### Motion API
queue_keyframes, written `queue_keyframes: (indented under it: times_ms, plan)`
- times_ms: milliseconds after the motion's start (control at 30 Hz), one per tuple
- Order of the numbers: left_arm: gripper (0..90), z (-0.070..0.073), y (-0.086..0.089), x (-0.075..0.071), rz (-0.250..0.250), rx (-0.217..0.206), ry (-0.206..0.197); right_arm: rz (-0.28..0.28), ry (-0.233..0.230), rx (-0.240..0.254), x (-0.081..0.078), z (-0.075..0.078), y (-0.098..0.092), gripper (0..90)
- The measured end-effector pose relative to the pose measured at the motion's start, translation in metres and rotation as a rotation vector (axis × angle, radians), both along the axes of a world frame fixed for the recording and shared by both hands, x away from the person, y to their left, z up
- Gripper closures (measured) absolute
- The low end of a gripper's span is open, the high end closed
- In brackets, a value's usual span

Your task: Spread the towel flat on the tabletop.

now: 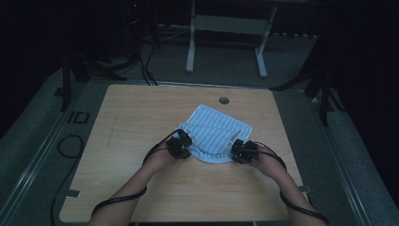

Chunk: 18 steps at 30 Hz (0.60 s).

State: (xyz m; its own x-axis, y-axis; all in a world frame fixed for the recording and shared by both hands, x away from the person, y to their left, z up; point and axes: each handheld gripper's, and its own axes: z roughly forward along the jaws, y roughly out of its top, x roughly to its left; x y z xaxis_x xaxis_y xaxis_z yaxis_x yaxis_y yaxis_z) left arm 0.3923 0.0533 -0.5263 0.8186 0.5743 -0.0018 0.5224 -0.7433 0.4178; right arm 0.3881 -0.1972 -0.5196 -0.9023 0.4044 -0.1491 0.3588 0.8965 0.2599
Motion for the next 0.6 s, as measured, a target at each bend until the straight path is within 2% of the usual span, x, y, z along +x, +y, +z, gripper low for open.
queue_keyframes:
  times_ms: [67,133,200,267,367,400,467,500,533,567,600]
  plan:
    - [85.1,0.007,0.000,0.003,0.011,-0.006,0.007,0.008,-0.001,-0.005,0.002,0.002,0.000,86.9]
    - [85.1,0.024,0.004,0.002,0.027,-0.042,0.003,0.006,-0.012,0.014,0.001,0.011,-0.002,87.0]
    - [85.0,0.044,0.012,-0.008,0.036,-0.055,-0.029,0.013,-0.038,0.040,-0.006,0.027,-0.007,87.0]
    - [84.9,0.061,0.019,-0.028,0.008,-0.084,-0.050,0.024,-0.066,0.070,-0.020,0.046,-0.011,87.0]
    - [84.5,0.078,0.028,-0.071,-0.074,-0.110,-0.051,0.074,-0.091,0.109,-0.057,0.073,-0.017,87.0]
    - [84.2,0.080,0.031,-0.086,-0.094,-0.124,-0.029,0.096,-0.083,0.123,-0.071,0.079,-0.019,86.9]
    - [82.8,0.078,0.036,-0.114,-0.184,-0.173,0.070,0.145,-0.029,0.142,-0.101,0.085,-0.021,86.2]
    - [80.0,0.074,0.037,-0.126,-0.226,-0.184,0.116,0.181,0.021,0.161,-0.114,0.086,-0.022,84.3]
    - [74.6,0.071,0.039,-0.137,-0.262,-0.193,0.144,0.214,0.087,0.196,-0.124,0.086,-0.025,78.7]
    - [67.4,0.067,0.040,-0.143,-0.278,-0.199,0.174,0.246,0.107,0.211,-0.133,0.087,-0.026,73.0]
    - [61.8,0.064,0.042,-0.146,-0.286,-0.194,0.194,0.252,0.090,0.217,-0.139,0.087,-0.028,72.3]
